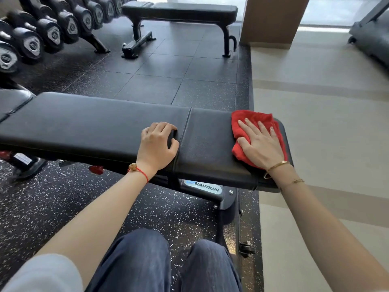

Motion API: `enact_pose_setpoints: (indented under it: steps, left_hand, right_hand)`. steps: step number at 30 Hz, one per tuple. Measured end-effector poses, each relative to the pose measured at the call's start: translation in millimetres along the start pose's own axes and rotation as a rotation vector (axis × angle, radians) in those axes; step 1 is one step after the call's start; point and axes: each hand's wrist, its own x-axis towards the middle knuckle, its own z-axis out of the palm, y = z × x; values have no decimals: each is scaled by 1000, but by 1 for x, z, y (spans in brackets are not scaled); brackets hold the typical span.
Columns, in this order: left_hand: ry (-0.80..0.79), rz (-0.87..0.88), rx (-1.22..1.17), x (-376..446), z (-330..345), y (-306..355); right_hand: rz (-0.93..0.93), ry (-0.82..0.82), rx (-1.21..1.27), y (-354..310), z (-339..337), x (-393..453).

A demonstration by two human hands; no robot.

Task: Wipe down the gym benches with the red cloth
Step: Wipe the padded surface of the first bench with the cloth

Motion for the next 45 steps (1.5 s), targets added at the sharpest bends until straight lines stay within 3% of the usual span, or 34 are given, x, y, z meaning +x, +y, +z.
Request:
enact_pose_setpoints:
  steps: [9,14,27,33,39,45]
  left_hand:
    - [-5,14,-60,-3,0,-4]
    - [-88,48,-155,4,-10,-18]
    - [9,32,87,17,-58,-160]
    - [12,-38,93,17,-69,-211]
    - [-4,-93,-22,13,-73,-215]
    - [-23,-84,-46,10,-70,-222]
  right_hand:
    - [84,-17,9,-32,5,0]
    - [104,-5,7,-64,12,4]
    - [-24,-17,12,-207,50,84]
    - [-32,-8,-15,-214,54,92]
    - [-1,-44,-1,-234,51,76]
    - [-279,-43,13,-305,74,16]
